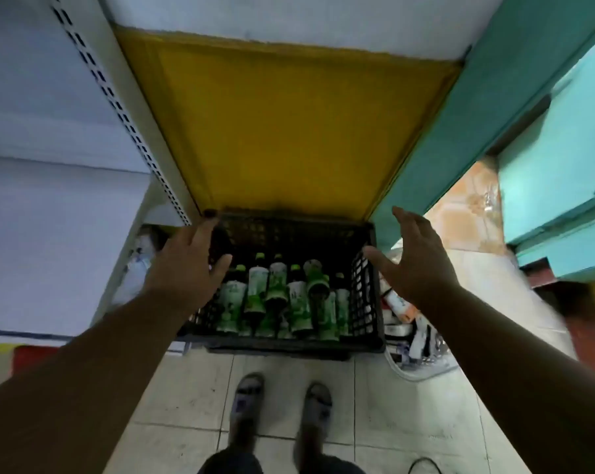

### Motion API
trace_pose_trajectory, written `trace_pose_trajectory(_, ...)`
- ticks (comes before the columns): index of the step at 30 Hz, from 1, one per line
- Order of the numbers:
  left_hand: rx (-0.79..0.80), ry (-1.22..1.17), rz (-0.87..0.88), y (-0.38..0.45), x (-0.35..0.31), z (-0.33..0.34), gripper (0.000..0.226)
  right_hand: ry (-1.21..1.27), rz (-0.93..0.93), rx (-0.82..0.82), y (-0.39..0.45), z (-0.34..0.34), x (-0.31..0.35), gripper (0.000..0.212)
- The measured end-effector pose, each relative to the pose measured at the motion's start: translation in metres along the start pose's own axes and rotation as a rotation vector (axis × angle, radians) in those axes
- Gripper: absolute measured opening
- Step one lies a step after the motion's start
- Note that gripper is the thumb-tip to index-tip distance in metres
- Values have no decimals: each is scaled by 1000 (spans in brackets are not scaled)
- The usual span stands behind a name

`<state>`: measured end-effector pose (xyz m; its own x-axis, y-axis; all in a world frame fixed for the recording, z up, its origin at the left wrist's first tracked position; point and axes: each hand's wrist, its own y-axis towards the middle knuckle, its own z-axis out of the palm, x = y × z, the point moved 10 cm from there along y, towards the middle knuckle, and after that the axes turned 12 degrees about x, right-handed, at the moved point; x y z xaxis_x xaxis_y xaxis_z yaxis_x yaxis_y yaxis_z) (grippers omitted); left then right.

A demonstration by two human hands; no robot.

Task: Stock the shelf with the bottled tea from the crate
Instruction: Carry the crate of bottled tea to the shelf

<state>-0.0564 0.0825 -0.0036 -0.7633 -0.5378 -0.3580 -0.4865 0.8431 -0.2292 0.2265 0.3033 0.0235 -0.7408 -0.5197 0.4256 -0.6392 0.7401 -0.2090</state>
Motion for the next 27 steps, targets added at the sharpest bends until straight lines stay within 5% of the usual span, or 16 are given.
trace_pose_trajectory(6,97,59,-134,55,91,109,64,17,202,129,40,133,-108,87)
trace_pose_trajectory(13,226,-46,-336,95,175,208,96,113,314,225,70,238,-176,103)
trace_pose_trajectory(18,118,-231,-259,103,192,205,100,338,313,161,76,248,-188,112)
trace_pose_trajectory(27,185,-558,-285,107,207,217,117,615,314,165,80,250,-189,117)
